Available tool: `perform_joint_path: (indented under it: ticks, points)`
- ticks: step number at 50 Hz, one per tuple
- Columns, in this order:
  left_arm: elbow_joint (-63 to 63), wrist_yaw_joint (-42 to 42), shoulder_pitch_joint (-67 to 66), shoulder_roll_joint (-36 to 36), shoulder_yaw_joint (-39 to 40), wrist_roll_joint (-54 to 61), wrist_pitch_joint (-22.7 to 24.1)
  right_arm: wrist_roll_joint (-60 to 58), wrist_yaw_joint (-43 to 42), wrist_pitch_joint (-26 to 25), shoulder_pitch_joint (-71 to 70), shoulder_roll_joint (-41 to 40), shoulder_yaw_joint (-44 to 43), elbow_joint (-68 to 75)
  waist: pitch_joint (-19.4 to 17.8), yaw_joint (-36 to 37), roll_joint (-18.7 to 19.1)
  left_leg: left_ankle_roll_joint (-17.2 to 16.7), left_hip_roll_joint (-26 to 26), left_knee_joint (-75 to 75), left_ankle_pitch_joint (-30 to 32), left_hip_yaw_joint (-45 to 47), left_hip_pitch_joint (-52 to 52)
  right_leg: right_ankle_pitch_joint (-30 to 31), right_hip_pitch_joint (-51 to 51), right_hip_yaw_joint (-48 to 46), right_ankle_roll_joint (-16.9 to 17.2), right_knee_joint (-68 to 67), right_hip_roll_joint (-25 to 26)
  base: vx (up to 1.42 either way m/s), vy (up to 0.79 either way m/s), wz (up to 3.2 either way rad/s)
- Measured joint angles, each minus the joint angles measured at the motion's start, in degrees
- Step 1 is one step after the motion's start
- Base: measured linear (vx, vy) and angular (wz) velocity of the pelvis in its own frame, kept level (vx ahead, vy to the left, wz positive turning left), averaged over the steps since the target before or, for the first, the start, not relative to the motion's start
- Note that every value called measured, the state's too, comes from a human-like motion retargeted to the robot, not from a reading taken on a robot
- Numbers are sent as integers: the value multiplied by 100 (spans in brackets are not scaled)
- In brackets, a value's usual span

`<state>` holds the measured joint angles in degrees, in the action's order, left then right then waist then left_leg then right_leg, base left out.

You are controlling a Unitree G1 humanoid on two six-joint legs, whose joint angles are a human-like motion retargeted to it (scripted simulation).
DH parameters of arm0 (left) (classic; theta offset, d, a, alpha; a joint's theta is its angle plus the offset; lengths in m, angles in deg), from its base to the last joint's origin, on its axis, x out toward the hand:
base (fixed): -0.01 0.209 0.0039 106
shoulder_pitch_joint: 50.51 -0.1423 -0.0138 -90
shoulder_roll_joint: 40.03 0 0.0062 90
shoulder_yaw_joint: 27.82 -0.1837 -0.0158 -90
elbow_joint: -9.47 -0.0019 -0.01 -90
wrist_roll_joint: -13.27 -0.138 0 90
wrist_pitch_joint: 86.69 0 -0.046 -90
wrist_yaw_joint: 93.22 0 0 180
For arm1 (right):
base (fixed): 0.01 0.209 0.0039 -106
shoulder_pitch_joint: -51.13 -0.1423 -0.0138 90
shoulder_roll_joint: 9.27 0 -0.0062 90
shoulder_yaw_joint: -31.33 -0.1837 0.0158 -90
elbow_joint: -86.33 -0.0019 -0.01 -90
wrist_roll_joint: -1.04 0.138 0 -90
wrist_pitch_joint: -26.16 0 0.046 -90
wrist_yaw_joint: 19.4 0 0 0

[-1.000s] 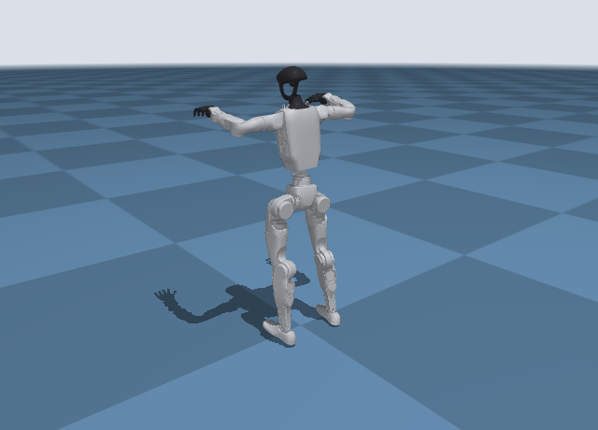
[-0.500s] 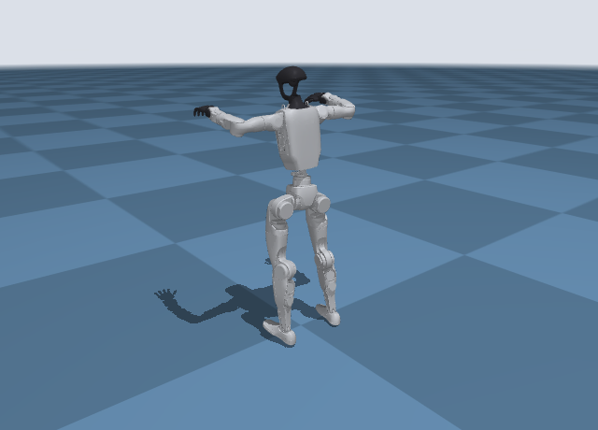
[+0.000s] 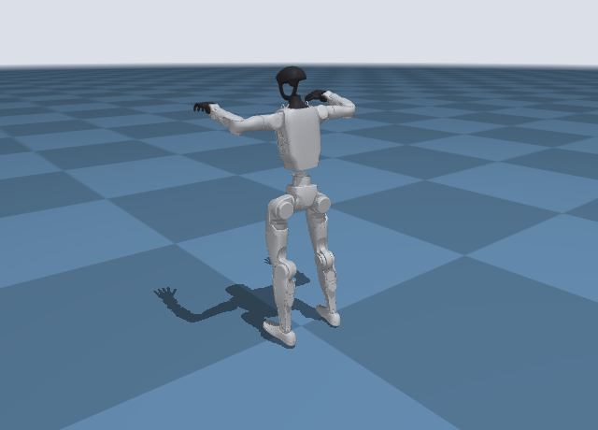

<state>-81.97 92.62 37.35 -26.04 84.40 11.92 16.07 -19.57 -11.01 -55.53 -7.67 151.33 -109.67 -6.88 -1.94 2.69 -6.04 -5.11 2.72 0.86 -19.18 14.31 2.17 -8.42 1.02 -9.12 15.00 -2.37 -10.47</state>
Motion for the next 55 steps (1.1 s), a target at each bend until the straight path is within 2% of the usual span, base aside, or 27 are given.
perform_joint_path:
  ticks: [12,17,20,25,30,34,38,42,45,46,50,52,55]
  points:
    - [-69,-162,-34,55,78,-97,-13,1,-181,-28,-2,-84,-75,41,-80,29,36,15,27,-10,24,82,-21,9,85,88,0,-20,35,0,0,0]
    - [-124,-285,135,497,-160,279,17,108,-352,-39,-293,-337,301,-7,-167,15,82,23,49,-17,47,101,-30,-2,114,109,0,-31,60,0,0,0]
    - [-237,-281,533,1113,-686,859,39,298,-586,-127,-903,-799,916,79,-235,24,104,51,43,-18,64,105,-29,-16,124,125,0,-46,55,0,0,0]
    - [-659,-436,1056,2483,-1503,1486,-40,852,-1079,-289,-2024,-2068,2220,635,-373,39,93,121,2,-4,84,102,-16,-50,134,155,-8,-102,5,0,0,0]
    - [-1416,-723,1099,4242,-2096,2804,-148,2338,-1731,-362,-2567,-3607,3494,1483,-451,29,95,142,53,35,84,105,-23,-159,113,161,-66,-91,54,3,-6,-1]
    - [-2675,-749,947,5651,-2392,3619,-388,3328,-1771,-413,-2481,-4769,4343,2321,-450,25,101,171,99,90,80,108,-18,-298,83,172,-84,-106,95,8,-12,-2]
    - [-4340,-774,674,6810,-2411,3463,-819,3468,-1390,-602,-2178,-5743,4950,3247,-501,13,100,347,137,319,87,63,-76,-482,32,189,-121,-185,111,10,-16,2]
    - [-6066,-857,422,7714,-2265,2957,-1303,3561,-1203,-820,-1896,-6639,5379,4284,-734,160,-55,945,133,1400,185,83,-467,-640,-141,240,-233,-264,-23,12,-22,-1]
    - [-7115,-825,182,8164,-2113,2352,-1616,3553,-1116,-956,-1914,-7184,5643,5293,-954,402,-220,1421,87,2995,206,2,-1230,-724,-324,271,-383,-302,-166,15,-21,3]
    - [-7301,-809,69,8259,-2064,2141,-1724,3451,-1182,-1012,-2044,-7290,5678,5664,-1047,473,-220,1474,67,3456,171,-55,-1519,-672,-509,229,-511,-83,-137,17,-17,14]
    - [-7249,-403,-829,8417,-2188,1379,-1628,2666,-1776,-1002,-2576,-7490,5591,6696,-1413,886,-230,1462,-31,4059,22,188,-2214,-811,-762,223,-638,-204,-117,20,-12,-5]
    - [-6892,40,-1376,8321,-2389,1265,-1470,2503,-2161,-1018,-2978,-7412,5264,6952,-1696,1133,-129,1388,-44,3618,93,411,-2284,-1003,-827,246,-694,-530,-57,22,-8,-24]
    - [-6567,780,-1964,8088,-2622,1300,-1367,2777,-2359,-1019,-3753,-7058,4669,7222,-2247,1549,248,1244,-18,2480,494,579,-2172,-1400,-963,302,-800,-1209,138,23,-5,-34]
